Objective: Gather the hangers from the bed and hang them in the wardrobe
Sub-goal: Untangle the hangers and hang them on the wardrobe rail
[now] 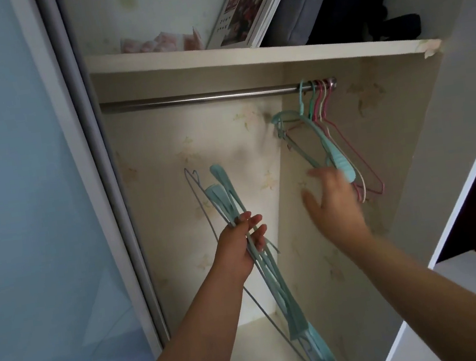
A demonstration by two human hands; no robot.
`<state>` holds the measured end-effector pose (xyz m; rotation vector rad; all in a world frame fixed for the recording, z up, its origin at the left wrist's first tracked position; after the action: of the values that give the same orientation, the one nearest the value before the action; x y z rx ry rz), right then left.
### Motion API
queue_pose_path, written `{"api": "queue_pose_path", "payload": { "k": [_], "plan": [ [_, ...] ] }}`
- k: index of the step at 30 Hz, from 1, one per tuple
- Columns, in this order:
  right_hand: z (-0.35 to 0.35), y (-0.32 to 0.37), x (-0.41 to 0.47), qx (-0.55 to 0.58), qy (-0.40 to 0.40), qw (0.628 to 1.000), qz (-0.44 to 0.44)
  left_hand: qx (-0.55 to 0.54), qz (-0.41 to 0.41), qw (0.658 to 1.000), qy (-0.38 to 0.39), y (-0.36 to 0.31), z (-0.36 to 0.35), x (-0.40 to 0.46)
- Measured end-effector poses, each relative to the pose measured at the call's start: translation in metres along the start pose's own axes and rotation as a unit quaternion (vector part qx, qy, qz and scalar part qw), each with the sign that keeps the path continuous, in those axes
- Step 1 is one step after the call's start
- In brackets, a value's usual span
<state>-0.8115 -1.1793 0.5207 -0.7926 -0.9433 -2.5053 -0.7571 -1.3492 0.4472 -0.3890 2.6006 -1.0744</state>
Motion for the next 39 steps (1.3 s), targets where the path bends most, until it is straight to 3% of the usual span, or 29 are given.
{"api": "queue_pose_path", "payload": {
  "k": [1,3,5,10,15,21,24,26,27,30,32,34,39],
  "plan": [
    [-0.011,0.008,-0.025,0.046,0.124,0.991,-0.007,-0.013,0.003,1.000,0.011,0.001,-0.002,0.000],
    [-0.036,0.010,-0.069,0.091,0.351,0.929,-0.082,-0.025,0.007,0.999,0.024,0.001,-0.004,0.000],
    [-0.052,0.000,-0.090,0.065,0.411,0.905,-0.087,-0.020,0.010,0.999,0.027,0.002,-0.004,-0.001],
    [-0.063,-0.022,-0.098,0.106,0.413,0.891,-0.157,-0.035,0.013,0.999,0.018,0.004,0.006,0.003],
    [-0.070,-0.027,-0.117,0.161,0.518,0.792,-0.281,-0.081,0.018,0.997,0.010,0.003,0.017,0.008],
    [-0.076,-0.037,-0.116,0.356,0.382,0.776,-0.354,-0.020,-0.028,0.999,-0.034,0.004,0.024,0.010],
    [-0.072,-0.037,-0.109,0.456,0.317,0.744,-0.372,0.043,-0.041,0.997,-0.059,0.004,0.030,0.010],
    [-0.065,-0.036,-0.104,0.451,0.309,0.755,-0.363,0.081,-0.038,0.993,-0.074,0.006,0.035,0.009],
    [-0.063,-0.039,-0.101,0.420,0.295,0.782,-0.354,0.100,-0.034,0.991,-0.087,0.007,0.038,0.009],
    [-0.050,-0.047,-0.088,0.225,0.213,0.913,-0.266,0.161,-0.043,0.972,-0.166,0.009,0.053,0.009],
    [-0.039,-0.047,-0.085,0.020,0.179,0.967,-0.179,0.188,-0.063,0.958,-0.208,0.008,0.061,0.008],
    [-0.032,-0.039,-0.089,-0.111,0.174,0.969,-0.135,0.207,-0.065,0.960,-0.177,0.009,0.056,0.009],
    [-0.043,0.001,-0.112,-0.209,0.218,0.951,-0.063,0.195,0.020,0.981,-0.008,0.035,0.012,-0.002]
  ]
}}
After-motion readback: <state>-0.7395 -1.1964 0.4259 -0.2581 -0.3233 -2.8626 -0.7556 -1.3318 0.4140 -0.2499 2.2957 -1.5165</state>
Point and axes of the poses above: each hand's wrist, its own x-axis towards the middle knuckle, its own z-axis out of the back of the hand, y = z × x, the point moved 4 cm from there along x, towards the middle knuckle, and after that the axes turned 6 degrees about -z, right-handed, at the moved point
